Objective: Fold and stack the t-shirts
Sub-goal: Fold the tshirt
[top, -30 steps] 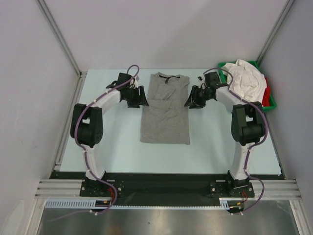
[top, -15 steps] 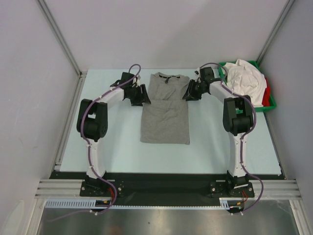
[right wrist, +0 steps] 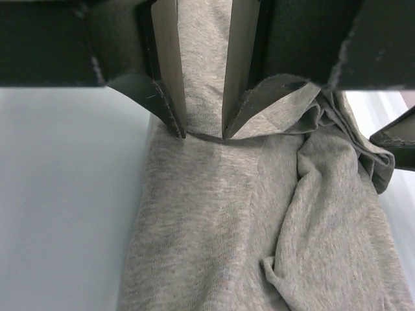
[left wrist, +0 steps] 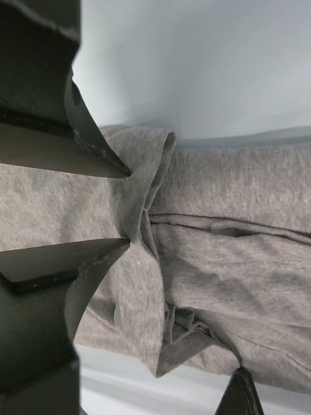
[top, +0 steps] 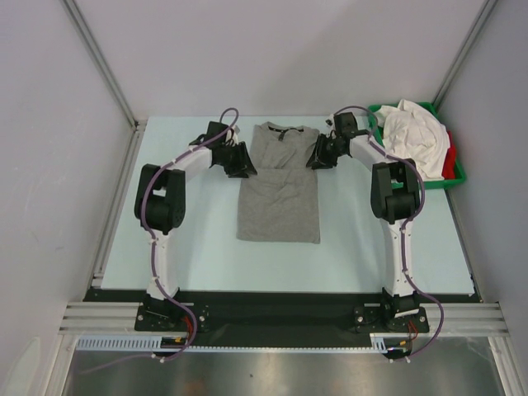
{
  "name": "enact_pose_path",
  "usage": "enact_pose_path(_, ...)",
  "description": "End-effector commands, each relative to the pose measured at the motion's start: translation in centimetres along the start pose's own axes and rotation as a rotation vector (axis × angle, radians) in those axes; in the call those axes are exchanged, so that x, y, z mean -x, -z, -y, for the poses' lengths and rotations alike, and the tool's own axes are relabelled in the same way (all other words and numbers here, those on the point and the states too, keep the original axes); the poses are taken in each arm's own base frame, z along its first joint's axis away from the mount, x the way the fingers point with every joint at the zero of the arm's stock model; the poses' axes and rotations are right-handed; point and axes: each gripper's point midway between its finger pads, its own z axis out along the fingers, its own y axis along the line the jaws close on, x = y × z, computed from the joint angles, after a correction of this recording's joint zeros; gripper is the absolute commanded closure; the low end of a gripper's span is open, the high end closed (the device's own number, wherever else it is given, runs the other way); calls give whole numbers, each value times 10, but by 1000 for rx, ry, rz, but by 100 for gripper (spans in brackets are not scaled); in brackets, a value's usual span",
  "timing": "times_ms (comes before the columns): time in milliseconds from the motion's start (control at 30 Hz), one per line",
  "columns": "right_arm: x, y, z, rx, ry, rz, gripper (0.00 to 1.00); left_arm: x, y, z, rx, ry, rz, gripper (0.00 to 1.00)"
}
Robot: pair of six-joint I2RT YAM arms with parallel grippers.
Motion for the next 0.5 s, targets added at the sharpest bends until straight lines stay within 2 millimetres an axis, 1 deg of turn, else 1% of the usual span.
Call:
enact_pose_path(0, 5, 4, -10, 13, 35, 10, 66, 27, 9, 23, -71, -15, 61, 52)
enact_pose_path(100, 3, 4, -10, 13, 39, 8, 64, 29, 11, 27, -84, -14, 63, 46)
enact_pose_path(167, 2, 4, -10, 14, 37, 5, 64, 30, 11, 28, -85, -13, 65, 45)
enact_pose_path(267, 0, 3, -13, 24, 38, -2, 66, 27, 5, 26, -86, -1, 51, 45)
enact_pose_path(367, -1, 2, -16, 26, 39, -6, 70, 26, 2, 26, -91, 10, 43, 44)
enact_pose_path(400, -1, 2, -15, 25, 39, -6, 74, 27, 1, 29, -96, 5, 46, 44)
enact_pose_path(467, -1, 3, -16, 28, 38, -6, 76, 26, -1, 30, -98, 1, 42, 43)
